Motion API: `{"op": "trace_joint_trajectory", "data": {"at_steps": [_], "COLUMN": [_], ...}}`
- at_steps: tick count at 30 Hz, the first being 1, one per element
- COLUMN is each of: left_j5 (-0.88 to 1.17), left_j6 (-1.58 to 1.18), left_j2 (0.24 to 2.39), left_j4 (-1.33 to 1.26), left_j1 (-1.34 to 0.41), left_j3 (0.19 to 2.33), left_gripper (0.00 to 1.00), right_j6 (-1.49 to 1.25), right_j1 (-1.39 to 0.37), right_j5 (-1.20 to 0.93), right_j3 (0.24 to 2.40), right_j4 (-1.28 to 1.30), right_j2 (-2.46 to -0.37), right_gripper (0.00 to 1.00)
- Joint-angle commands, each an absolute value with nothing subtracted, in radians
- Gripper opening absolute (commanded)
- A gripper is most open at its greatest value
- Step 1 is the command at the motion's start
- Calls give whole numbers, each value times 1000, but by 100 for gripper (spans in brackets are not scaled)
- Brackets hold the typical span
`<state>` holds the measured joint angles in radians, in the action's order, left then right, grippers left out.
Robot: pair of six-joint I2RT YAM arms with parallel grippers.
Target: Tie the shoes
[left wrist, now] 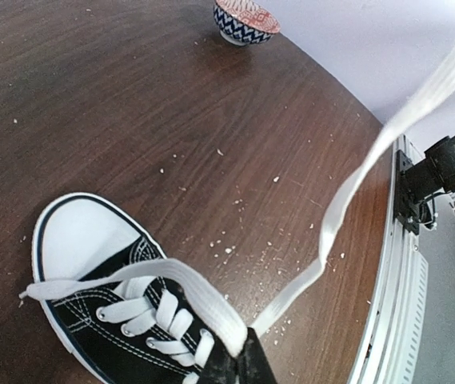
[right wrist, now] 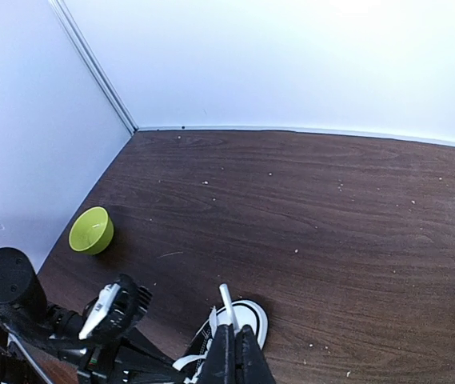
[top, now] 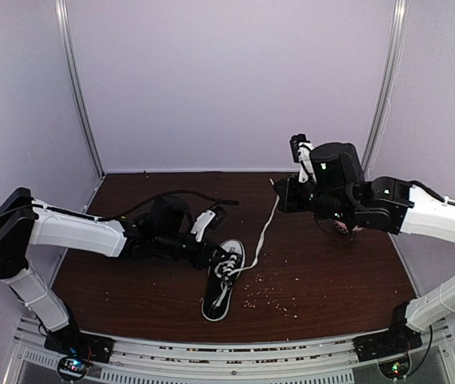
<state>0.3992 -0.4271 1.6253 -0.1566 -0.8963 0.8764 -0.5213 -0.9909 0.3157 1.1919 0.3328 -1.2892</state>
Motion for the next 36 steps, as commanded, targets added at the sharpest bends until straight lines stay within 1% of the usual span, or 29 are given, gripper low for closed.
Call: {"op": "trace_joint_trajectory", "data": {"at_steps": [1,7,10,16,22,32,34,36], "left_j5": [519,643,700,732,720,678,670,662], "left_j6": [-354,-342,-342,-336,-327,-299,-295,-290], "left_j2": [1676,1725,1755,1797,1804,1822,1822,1822], "left_j4": [-218,-261,-266,-262,-255,-200,-194,-188], "left_j1": [-871,-845,-845,-838,-831,-827,-825,-825], "left_j3": [936,967,993,1029,1033,1077,1082,1087], "left_gripper": [6,15,17,18,25,26,23,17], "right_j6": [-490,-493,-492,-493,-497,-504,-505,-507], "right_j1": [-967,-930,-910,-887,-876,-876,-876,-875], "right_j5": [266,212,186,153,127,102,100,101], "right_j3": [1277,1344,1377,1419,1437,1442,1440,1439], "right_j4": [277,243,238,235,229,221,221,221], "right_j2": [-1337,-1400,-1431,-1475,-1497,-1518,-1520,-1523], "right_gripper": [0,0,0,0,0,0,0,0]}}
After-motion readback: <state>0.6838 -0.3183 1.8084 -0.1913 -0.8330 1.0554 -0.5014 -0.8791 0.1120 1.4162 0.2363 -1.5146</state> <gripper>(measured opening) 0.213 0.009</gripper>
